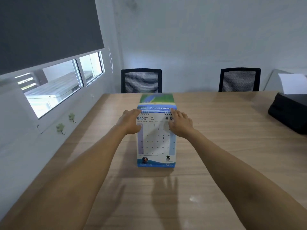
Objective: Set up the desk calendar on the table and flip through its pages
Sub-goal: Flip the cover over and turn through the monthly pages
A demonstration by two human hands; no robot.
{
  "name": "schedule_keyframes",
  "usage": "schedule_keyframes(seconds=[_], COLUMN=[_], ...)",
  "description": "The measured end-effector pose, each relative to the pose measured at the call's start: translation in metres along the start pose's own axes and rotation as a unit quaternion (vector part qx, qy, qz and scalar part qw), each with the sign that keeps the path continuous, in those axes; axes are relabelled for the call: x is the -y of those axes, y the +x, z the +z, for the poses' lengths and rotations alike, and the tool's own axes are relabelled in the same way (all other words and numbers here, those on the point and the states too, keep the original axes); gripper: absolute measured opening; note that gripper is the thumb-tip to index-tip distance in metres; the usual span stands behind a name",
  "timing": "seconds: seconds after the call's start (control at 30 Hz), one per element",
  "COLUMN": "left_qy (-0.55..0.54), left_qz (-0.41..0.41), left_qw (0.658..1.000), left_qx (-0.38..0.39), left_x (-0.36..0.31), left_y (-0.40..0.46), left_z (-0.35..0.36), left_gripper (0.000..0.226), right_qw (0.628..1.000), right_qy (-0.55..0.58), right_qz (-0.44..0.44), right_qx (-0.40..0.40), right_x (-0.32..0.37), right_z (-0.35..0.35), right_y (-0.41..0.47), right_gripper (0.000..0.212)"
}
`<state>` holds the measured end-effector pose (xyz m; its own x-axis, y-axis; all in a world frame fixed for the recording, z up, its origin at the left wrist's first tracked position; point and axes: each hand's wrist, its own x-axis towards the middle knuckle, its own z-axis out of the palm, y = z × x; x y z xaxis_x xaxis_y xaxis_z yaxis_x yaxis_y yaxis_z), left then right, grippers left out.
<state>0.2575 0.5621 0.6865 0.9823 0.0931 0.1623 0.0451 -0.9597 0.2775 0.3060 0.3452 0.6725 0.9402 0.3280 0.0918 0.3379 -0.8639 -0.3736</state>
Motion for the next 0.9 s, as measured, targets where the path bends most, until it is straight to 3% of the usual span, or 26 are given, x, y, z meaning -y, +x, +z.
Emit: schedule_keyframes(seconds=[0.1,0.17,0.23,0.3,0.4,0.5,0.57,0.6,0.7,0.8,0.9], left_qy=[-0.056,-0.117,-0.216,-0.299,-0.381,-0.402,-0.396,-0.395,-0.386,-0.315,-0.284], left_qz=[-0.002,-0.035,-0.112,-0.169,-0.184,-0.169,-0.176,-0.172,-0.188,-0.235,-0.245], left_qw=[0.998,0.991,0.968,0.939,0.905,0.897,0.899,0.9,0.901,0.919,0.927], left_qx=[-0.023,-0.063,-0.063,-0.02,0.048,0.067,0.066,0.068,0.066,0.036,-0.003], left_x=[0.004,0.004,0.006,0.008,0.006,0.004,0.007,0.008,0.0,0.0,0.008], left_y=[0.0,-0.006,-0.017,-0.029,-0.044,-0.051,-0.05,-0.049,-0.052,-0.052,-0.055], left_z=[0.005,0.016,0.032,0.053,0.082,0.096,0.1,0.101,0.088,0.079,0.067], left_gripper=[0.075,0.084,0.095,0.099,0.1,0.09,0.1,0.098,0.062,0.057,0.018], right_qw=[0.999,0.986,0.947,0.905,0.848,0.833,0.834,0.837,0.85,0.867,0.871], right_qy=[0.042,0.148,0.293,0.398,0.491,0.509,0.51,0.506,0.489,0.465,0.462], right_qz=[-0.006,0.019,0.074,0.135,0.196,0.185,0.176,0.174,0.159,0.159,0.169], right_qx=[-0.025,-0.08,-0.108,-0.065,0.043,0.107,0.117,0.115,0.114,0.087,0.021], right_x=[-0.001,-0.002,-0.003,-0.006,-0.008,-0.011,-0.015,-0.015,-0.012,-0.014,-0.017], right_z=[0.002,0.011,0.025,0.04,0.054,0.062,0.067,0.065,0.057,0.053,0.045], right_y=[-0.001,-0.007,-0.017,-0.029,-0.041,-0.046,-0.045,-0.047,-0.055,-0.06,-0.065], right_gripper=[0.064,0.065,0.064,0.066,0.068,0.075,0.068,0.059,0.029,0.028,0.022])
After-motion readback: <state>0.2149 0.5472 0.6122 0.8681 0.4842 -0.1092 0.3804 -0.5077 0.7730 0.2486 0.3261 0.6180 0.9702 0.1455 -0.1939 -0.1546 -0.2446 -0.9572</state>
